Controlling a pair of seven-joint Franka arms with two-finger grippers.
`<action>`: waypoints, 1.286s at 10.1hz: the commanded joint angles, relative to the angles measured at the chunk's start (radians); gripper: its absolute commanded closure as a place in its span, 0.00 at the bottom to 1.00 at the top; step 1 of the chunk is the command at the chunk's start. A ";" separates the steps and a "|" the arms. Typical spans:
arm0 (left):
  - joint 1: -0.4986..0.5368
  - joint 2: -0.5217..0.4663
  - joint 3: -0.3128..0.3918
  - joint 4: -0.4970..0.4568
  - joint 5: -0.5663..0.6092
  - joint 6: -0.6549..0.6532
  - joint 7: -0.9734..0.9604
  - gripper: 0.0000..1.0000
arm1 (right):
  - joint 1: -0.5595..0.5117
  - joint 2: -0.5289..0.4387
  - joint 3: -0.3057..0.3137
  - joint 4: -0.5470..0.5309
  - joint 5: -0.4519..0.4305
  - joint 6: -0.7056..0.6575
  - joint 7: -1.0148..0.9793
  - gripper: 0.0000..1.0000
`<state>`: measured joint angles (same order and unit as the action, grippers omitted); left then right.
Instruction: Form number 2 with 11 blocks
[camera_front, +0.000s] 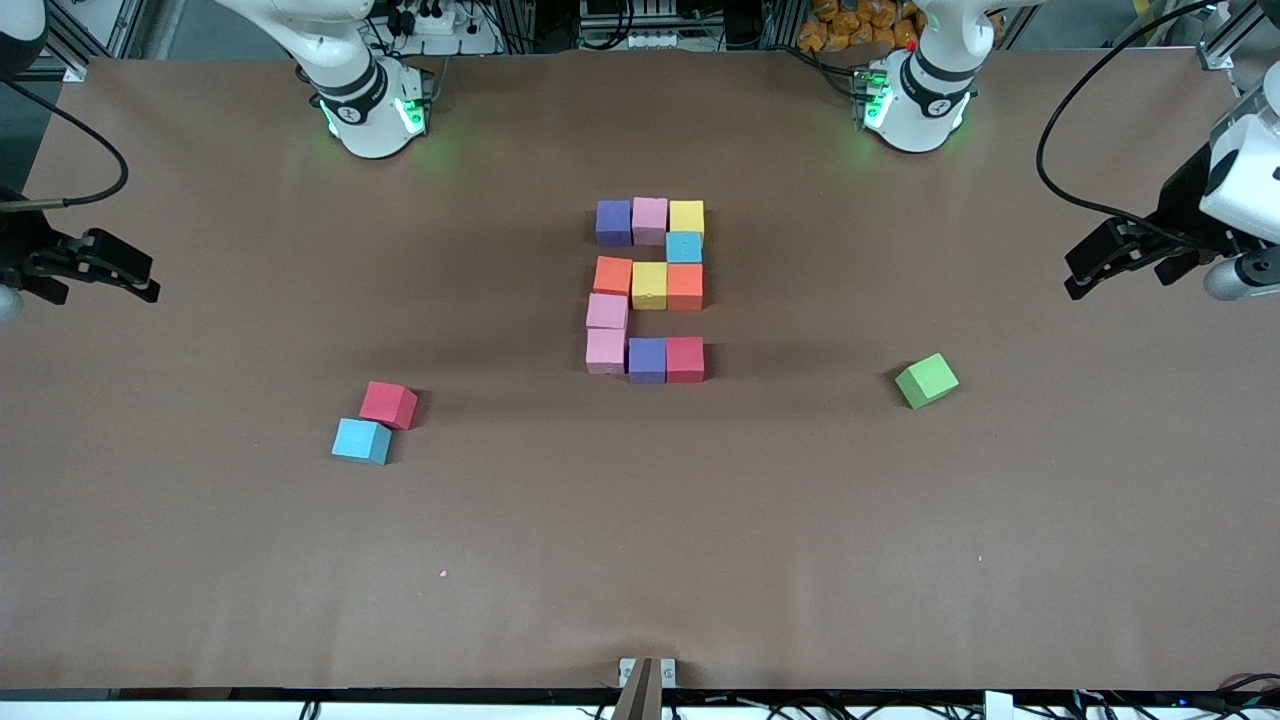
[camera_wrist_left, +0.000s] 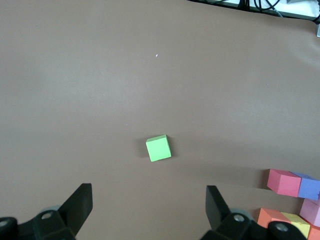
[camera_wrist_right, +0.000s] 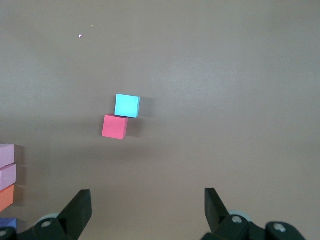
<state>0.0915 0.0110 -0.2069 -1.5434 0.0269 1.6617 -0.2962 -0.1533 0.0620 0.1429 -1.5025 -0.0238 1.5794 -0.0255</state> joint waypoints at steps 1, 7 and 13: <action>-0.016 0.004 0.041 0.011 0.016 -0.023 0.049 0.00 | -0.011 0.006 0.004 0.011 0.002 -0.002 -0.005 0.00; -0.067 0.012 0.050 0.011 0.034 -0.033 0.095 0.00 | -0.012 0.007 0.006 0.011 0.002 -0.001 -0.005 0.00; -0.108 0.009 0.081 0.011 0.053 -0.036 0.210 0.00 | -0.012 0.007 0.004 0.011 0.004 -0.001 -0.005 0.00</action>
<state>-0.0058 0.0225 -0.1442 -1.5440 0.0683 1.6459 -0.1356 -0.1541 0.0627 0.1413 -1.5025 -0.0238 1.5795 -0.0255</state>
